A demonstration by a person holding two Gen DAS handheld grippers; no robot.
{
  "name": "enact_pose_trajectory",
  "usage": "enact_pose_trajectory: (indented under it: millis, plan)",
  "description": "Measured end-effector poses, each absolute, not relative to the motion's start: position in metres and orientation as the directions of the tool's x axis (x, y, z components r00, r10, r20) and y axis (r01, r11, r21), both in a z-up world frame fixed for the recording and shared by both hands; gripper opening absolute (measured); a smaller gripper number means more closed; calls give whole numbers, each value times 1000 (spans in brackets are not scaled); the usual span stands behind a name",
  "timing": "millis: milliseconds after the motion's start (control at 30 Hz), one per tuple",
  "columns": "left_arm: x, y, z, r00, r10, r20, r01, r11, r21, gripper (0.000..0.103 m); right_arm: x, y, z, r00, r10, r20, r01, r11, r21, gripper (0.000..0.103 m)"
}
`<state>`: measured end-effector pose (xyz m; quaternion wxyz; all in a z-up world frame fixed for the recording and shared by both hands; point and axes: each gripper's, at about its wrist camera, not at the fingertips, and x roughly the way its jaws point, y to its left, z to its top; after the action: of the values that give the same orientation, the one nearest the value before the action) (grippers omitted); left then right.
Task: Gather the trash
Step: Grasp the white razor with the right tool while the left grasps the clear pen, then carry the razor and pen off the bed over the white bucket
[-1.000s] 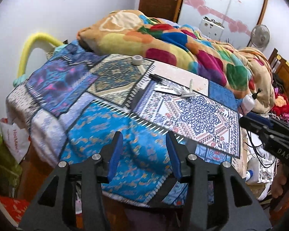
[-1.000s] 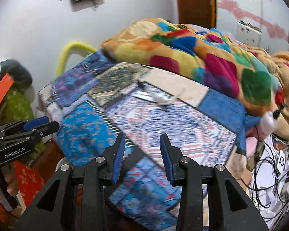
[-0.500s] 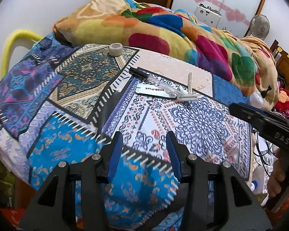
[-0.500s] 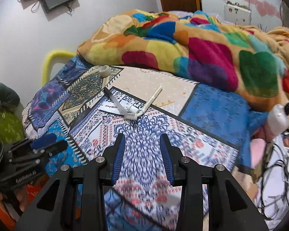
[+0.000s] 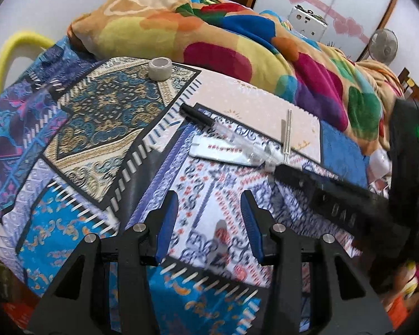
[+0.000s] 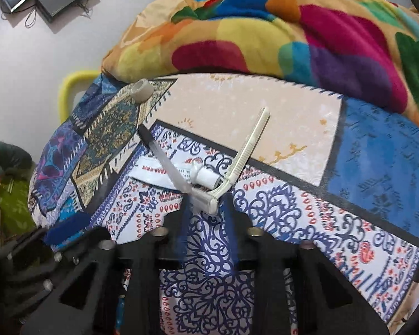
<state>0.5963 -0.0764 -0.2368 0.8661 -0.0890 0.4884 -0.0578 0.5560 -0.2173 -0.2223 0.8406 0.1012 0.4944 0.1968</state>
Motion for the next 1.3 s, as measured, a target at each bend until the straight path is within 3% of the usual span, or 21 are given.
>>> enact_pose_trajectory:
  millis: [433, 600, 633, 700, 800, 1300]
  plan:
    - [667, -95, -256, 488, -188, -852, -127, 951, -282, 46, 531, -254, -217, 472, 383, -794, -318, 914, 252, 16]
    - [676, -103, -258, 514, -113, -850, -168, 959, -230, 45, 517, -264, -218, 461, 393, -796, -367, 901, 232, 16]
    - [676, -106, -258, 519, -96, -850, -167, 963, -211, 43, 517, -264, -218, 461, 393, -796, -367, 901, 232, 16]
    - [675, -113, -259, 526, -37, -850, -164, 976, -144, 23, 515, -267, -219, 458, 397, -796, -366, 900, 238, 16]
    - [668, -115, -259, 533, -2, -846, -148, 984, -95, 7, 512, -272, -219, 445, 409, -797, -360, 896, 259, 16]
    - [583, -96, -216, 568, -41, -822, -74, 992, -102, 7, 486, -277, -185, 490, 394, -778, -343, 907, 243, 16]
